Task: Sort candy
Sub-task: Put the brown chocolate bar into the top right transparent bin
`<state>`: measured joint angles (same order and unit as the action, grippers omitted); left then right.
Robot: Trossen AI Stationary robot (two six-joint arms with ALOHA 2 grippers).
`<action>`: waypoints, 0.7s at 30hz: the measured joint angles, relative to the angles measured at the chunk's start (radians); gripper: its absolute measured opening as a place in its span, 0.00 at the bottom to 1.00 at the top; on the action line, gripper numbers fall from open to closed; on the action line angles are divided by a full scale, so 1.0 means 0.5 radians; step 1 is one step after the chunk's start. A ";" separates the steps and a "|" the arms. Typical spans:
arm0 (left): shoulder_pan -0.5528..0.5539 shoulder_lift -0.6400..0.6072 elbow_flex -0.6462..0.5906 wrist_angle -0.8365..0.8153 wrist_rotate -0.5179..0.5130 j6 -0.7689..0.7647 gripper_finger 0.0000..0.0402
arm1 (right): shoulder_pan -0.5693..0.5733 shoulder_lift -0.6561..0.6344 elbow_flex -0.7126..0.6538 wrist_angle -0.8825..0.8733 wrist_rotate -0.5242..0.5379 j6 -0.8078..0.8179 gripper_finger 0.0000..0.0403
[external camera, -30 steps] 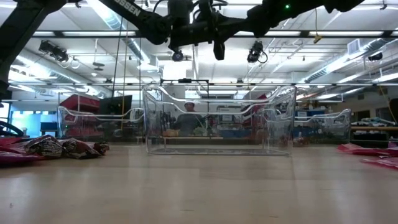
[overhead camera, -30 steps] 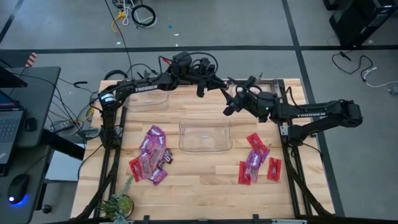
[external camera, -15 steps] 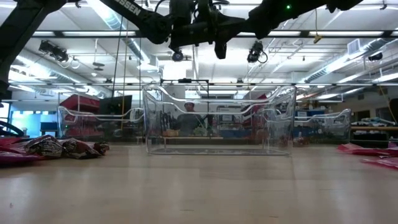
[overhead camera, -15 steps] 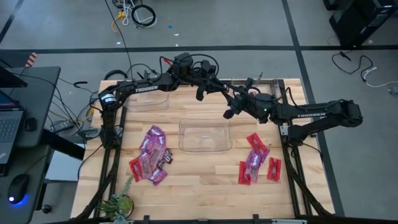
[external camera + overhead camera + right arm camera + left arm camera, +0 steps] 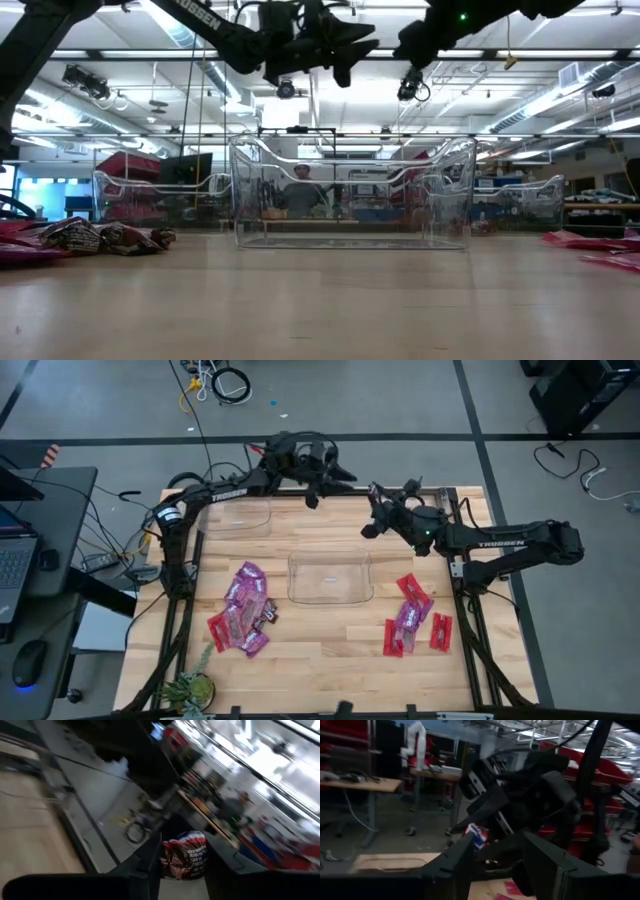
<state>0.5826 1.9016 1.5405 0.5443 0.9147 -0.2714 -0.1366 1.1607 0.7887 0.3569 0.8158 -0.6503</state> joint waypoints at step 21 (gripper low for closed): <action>-0.013 -0.266 -0.049 -1.057 -0.735 1.141 0.42 | -1.147 0.104 -0.210 -1.106 -0.941 1.412 0.24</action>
<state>0.5763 1.7688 1.5158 0.0159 0.5473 0.2992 -0.7102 1.2128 0.6835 -0.1959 0.3455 0.0558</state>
